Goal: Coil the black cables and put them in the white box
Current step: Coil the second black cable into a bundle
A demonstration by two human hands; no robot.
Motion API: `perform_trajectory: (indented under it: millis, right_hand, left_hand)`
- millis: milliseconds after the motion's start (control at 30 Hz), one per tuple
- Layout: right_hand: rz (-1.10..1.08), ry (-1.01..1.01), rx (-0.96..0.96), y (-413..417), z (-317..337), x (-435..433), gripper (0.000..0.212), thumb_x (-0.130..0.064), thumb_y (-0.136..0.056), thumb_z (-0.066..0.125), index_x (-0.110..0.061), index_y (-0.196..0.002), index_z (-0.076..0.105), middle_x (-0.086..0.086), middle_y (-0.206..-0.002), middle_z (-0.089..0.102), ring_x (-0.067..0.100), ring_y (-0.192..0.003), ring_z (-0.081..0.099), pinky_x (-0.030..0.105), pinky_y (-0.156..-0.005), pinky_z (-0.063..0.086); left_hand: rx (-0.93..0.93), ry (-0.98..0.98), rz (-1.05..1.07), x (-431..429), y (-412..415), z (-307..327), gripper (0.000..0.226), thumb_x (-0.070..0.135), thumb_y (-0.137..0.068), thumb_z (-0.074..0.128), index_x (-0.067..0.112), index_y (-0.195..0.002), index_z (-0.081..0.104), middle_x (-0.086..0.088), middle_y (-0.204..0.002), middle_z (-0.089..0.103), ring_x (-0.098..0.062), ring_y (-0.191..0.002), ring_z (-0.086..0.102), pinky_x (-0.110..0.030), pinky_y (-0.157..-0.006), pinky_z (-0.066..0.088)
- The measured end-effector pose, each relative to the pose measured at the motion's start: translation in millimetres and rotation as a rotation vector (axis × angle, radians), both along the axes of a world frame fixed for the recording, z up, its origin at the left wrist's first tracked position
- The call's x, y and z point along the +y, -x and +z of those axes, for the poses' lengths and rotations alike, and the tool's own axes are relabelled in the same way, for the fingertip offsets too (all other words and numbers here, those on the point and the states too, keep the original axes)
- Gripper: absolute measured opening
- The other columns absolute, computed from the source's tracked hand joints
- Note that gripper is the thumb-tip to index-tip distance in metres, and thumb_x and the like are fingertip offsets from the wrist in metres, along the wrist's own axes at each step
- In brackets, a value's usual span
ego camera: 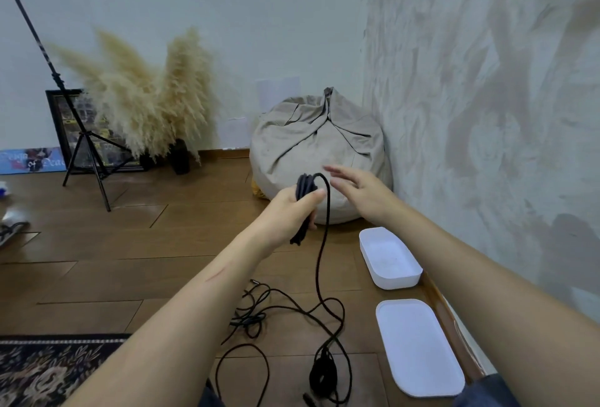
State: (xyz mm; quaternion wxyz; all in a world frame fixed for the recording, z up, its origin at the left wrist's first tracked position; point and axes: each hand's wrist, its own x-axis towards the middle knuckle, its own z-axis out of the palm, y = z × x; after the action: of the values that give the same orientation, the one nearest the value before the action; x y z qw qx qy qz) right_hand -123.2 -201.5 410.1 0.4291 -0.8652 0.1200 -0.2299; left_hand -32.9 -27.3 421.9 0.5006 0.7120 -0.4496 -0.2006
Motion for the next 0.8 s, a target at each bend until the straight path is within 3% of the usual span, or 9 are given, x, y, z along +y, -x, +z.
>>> perform_trajectory:
  millis: [67, 133, 200, 300, 400, 467, 567, 667, 800]
  right_hand:
    - [0.016, -0.071, -0.046, -0.1, 9.3, 9.3, 0.025, -0.021, -0.105, 0.049, -0.012, -0.119, 0.069, 0.007, -0.112, 0.073, 0.015, -0.104, 0.066, 0.019, -0.085, 0.049]
    - [0.014, -0.159, -0.087, 3.6, 16.0, 13.7, 0.019, -0.020, -0.105, 0.050, -0.012, -0.110, 0.066, 0.017, -0.102, 0.072, 0.024, -0.091, 0.070, 0.033, -0.084, 0.054]
    - [0.014, -0.222, -0.174, 6.8, 21.5, 13.8, 0.010, -0.017, -0.103, 0.054, -0.017, -0.102, 0.063, 0.016, -0.089, 0.067, 0.018, -0.078, 0.067, 0.040, -0.081, 0.057]
    - [0.000, -0.267, -0.247, 7.7, 29.2, 13.7, 0.007, -0.015, -0.101, 0.058, -0.015, -0.100, 0.064, 0.009, -0.087, 0.063, 0.014, -0.077, 0.064, 0.034, -0.076, 0.057]
    - [0.043, -0.358, -0.265, 6.4, 29.2, 16.8, 0.016, -0.019, -0.103, 0.055, -0.011, -0.113, 0.066, 0.001, -0.088, 0.067, 0.013, -0.079, 0.065, 0.035, -0.077, 0.055]
    - [0.103, -0.417, -0.271, 4.2, 27.6, 22.9, 0.022, -0.018, -0.106, 0.049, -0.009, -0.120, 0.064, -0.006, -0.081, 0.069, 0.010, -0.072, 0.065, 0.029, -0.067, 0.054]
    - [0.185, -0.499, -0.277, 1.6, 24.9, 33.6, 0.023, -0.018, -0.109, 0.041, -0.009, -0.116, 0.061, -0.011, -0.065, 0.062, 0.006, -0.057, 0.058, 0.018, -0.052, 0.045]
    - [0.150, -0.506, -0.195, -2.7, 17.1, 43.1, 0.025, -0.022, -0.109, 0.039, -0.014, -0.119, 0.060, -0.010, -0.072, 0.062, 0.002, -0.060, 0.055, 0.017, -0.056, 0.046]
    - [0.178, -0.207, 0.134, -9.8, -9.7, 59.7, 0.027, -0.018, -0.110, 0.033, -0.017, -0.131, 0.050, 0.011, -0.080, 0.062, 0.017, -0.068, 0.058, 0.035, -0.069, 0.051]
  left_hand:
    - [0.023, 0.037, -0.042, -0.2, 6.6, 5.7, 0.029, 0.037, -0.104, 0.053, 0.018, -0.083, 0.059, -0.001, -0.070, 0.055, -0.014, -0.067, 0.057, -0.040, -0.080, 0.055]
    - [0.037, 0.054, -0.066, 2.2, 9.2, 11.5, 0.031, 0.039, -0.104, 0.053, 0.021, -0.079, 0.058, 0.001, -0.069, 0.056, -0.013, -0.066, 0.057, -0.045, -0.085, 0.056]
    - [0.046, 0.054, -0.086, 4.1, 10.5, 15.7, 0.032, 0.043, -0.103, 0.053, 0.020, -0.081, 0.057, 0.003, -0.068, 0.055, -0.013, -0.066, 0.057, -0.047, -0.086, 0.056]
    - [0.131, 0.111, -0.162, 5.5, 18.6, 25.2, 0.040, 0.047, -0.103, 0.050, 0.009, -0.097, 0.059, 0.003, -0.067, 0.053, -0.014, -0.065, 0.054, -0.040, -0.078, 0.057]
    - [0.305, 0.213, -0.227, 4.8, 27.8, 40.2, 0.048, 0.053, -0.098, 0.047, 0.006, -0.104, 0.056, 0.002, -0.068, 0.049, -0.014, -0.063, 0.050, -0.035, -0.075, 0.054]
    - [0.374, 0.260, -0.237, 4.7, 29.9, 46.5, 0.040, 0.044, -0.104, 0.047, 0.005, -0.103, 0.056, 0.000, -0.068, 0.049, -0.014, -0.062, 0.049, -0.035, -0.075, 0.053]
    - [0.306, 0.286, -0.190, 3.8, 28.6, 46.1, 0.031, 0.032, -0.108, 0.047, 0.005, -0.098, 0.057, -0.001, -0.069, 0.051, -0.014, -0.063, 0.055, -0.041, -0.083, 0.051]
    - [0.277, 0.364, -0.088, 1.2, 28.6, 48.8, 0.029, 0.032, -0.106, 0.052, 0.006, -0.093, 0.057, 0.001, -0.067, 0.053, -0.014, -0.063, 0.056, -0.039, -0.081, 0.050]
    - [0.288, 0.557, 0.077, -4.3, 14.6, 58.3, 0.023, 0.030, -0.105, 0.054, 0.013, -0.089, 0.056, 0.004, -0.067, 0.051, -0.013, -0.064, 0.053, -0.036, -0.077, 0.052]
